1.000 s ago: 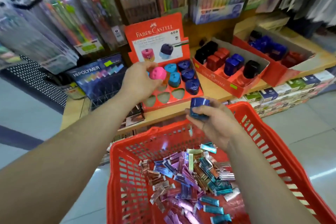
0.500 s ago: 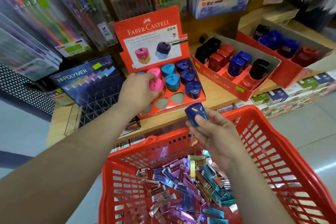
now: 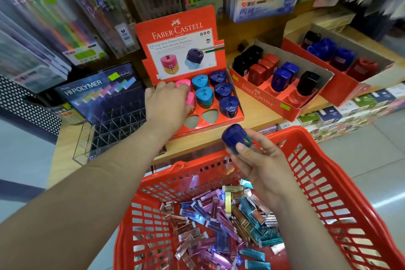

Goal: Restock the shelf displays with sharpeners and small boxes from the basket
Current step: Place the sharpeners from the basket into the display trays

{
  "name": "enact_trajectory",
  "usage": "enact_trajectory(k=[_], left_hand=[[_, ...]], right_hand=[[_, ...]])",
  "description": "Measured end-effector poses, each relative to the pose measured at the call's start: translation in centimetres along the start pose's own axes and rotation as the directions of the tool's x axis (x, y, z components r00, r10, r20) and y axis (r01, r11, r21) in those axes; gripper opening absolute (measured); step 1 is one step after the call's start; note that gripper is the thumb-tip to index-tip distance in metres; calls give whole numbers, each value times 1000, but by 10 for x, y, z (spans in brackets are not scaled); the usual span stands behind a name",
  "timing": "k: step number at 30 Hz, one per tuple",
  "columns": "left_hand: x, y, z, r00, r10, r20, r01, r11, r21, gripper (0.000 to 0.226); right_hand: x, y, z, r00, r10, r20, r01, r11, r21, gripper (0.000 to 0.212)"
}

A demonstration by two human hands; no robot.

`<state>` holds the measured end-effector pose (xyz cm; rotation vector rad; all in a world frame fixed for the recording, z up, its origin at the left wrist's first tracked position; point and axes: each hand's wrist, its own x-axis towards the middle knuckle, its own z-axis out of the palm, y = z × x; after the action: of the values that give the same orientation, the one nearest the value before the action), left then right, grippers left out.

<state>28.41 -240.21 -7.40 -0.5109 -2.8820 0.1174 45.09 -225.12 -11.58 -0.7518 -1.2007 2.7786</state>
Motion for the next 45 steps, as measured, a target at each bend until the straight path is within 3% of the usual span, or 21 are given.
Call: enact_trajectory(k=[3, 6, 8, 10, 11, 13, 17, 20, 23, 27, 32, 36, 42, 45], left_hand=[[0, -3, -5, 996, -25, 80, 27, 999, -23, 32], [-4, 0, -21, 993, -50, 108, 72, 975, -210, 29], [-14, 10, -38, 963, 32, 268, 114, 852, -512, 29], [-29, 25, -53, 828, 228, 512, 290, 607, -739, 32], [-34, 30, -55, 785, 298, 544, 330, 541, -773, 36], [-40, 35, -49, 810, 298, 505, 328, 483, -812, 41], [-41, 34, -36, 879, 178, 442, 363, 351, -863, 27], [-35, 26, -32, 938, 46, 345, 298, 401, -866, 30], [-27, 17, -27, 968, -96, 231, 247, 518, -819, 31], [-30, 18, -9, 988, -56, 145, 142, 698, -701, 35], [-29, 25, 8, 998, 13, 67, 34, 762, -646, 39], [-27, 30, 11, 998, 58, 17, -38, 824, -565, 43], [-30, 31, 7, 995, 40, 87, 8, 869, -494, 55], [-48, 25, 4, 996, 58, 71, -19, 888, -459, 61]], right_hand=[[-1, 1, 0, 1000, -6, -3, 6, 1000, -17, 50], [-2, 0, 3, 999, -39, -6, 39, 999, -21, 46], [-1, 0, 7, 997, -76, -30, 75, 996, -45, 42], [0, -2, 12, 989, -139, -55, 131, 982, -137, 39], [1, -3, 14, 980, -187, -64, 170, 964, -206, 38], [2, -6, 20, 956, -289, -54, 257, 910, -326, 38], [4, -4, 28, 923, -384, -6, 343, 832, -435, 37], [11, 1, 24, 910, -414, -20, 325, 743, -585, 38], [21, -1, 17, 903, -426, -58, 255, 639, -726, 44], [34, -4, 16, 923, -379, 58, 212, 378, -901, 59], [45, -3, 15, 930, -338, 145, 185, 89, -979, 58], [46, -2, 9, 925, -339, 172, 205, 62, -977, 58], [47, -11, 3, 937, -285, 204, 225, 42, -973, 61], [44, -19, -1, 941, -220, 256, 258, -23, -966, 64]])
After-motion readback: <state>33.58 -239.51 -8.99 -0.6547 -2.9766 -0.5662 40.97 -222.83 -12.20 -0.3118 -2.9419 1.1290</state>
